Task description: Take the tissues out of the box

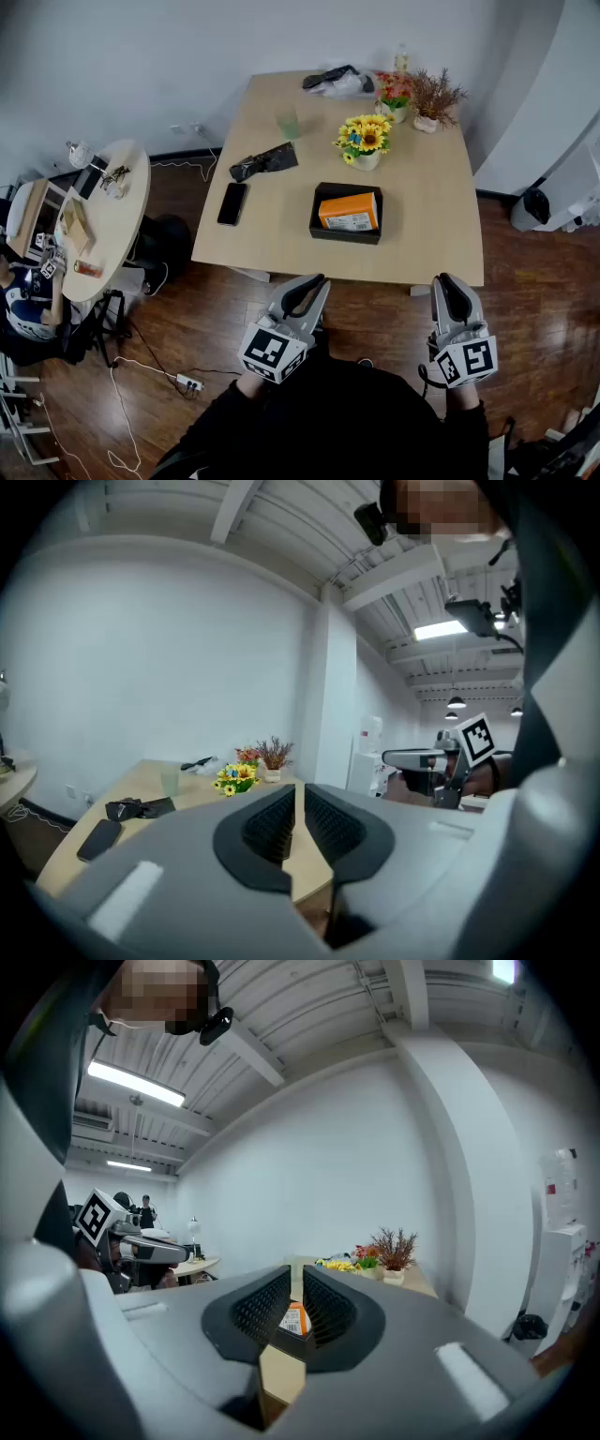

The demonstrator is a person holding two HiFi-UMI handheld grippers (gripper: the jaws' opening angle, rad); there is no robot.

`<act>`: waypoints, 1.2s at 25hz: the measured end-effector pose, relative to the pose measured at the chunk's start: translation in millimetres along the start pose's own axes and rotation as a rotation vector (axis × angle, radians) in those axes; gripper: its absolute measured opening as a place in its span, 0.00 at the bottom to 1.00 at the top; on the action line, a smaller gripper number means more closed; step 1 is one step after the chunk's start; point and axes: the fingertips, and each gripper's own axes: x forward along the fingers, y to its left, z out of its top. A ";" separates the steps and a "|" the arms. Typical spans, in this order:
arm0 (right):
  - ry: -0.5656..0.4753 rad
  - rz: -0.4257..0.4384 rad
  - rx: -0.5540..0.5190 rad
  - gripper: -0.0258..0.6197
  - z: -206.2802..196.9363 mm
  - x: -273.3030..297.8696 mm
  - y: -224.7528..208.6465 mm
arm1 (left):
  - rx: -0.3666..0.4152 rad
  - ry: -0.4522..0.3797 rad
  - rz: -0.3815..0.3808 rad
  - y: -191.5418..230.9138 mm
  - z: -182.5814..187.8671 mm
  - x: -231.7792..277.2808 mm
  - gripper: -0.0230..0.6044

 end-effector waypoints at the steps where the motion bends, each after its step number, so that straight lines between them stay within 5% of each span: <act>1: 0.010 -0.005 0.007 0.11 -3.2 19.5 5.0 | 0.014 0.009 -0.013 21.3 -1.5 7.5 0.06; 4: 0.048 -0.014 0.016 0.16 -12.2 77.9 16.0 | 0.039 0.037 -0.044 80.5 -7.7 30.8 0.11; 9: 0.171 -0.015 -0.020 0.25 -30.9 152.9 24.3 | 0.084 0.133 -0.105 142.9 -25.5 70.6 0.35; 16: 0.444 0.072 -0.194 0.52 -110.8 230.2 22.2 | 0.237 0.391 -0.180 191.2 -86.8 138.2 0.60; 22: 0.600 0.239 -0.292 0.55 -163.3 274.6 18.4 | 0.369 0.579 -0.285 189.9 -121.3 185.5 0.63; 27: 0.709 0.443 -0.476 0.65 -168.7 296.4 6.4 | 0.602 0.708 -0.458 181.1 -130.1 212.4 0.63; 30: 0.793 0.532 -0.500 0.73 -175.5 315.0 -0.7 | 0.597 0.736 -0.501 175.7 -131.3 224.4 0.63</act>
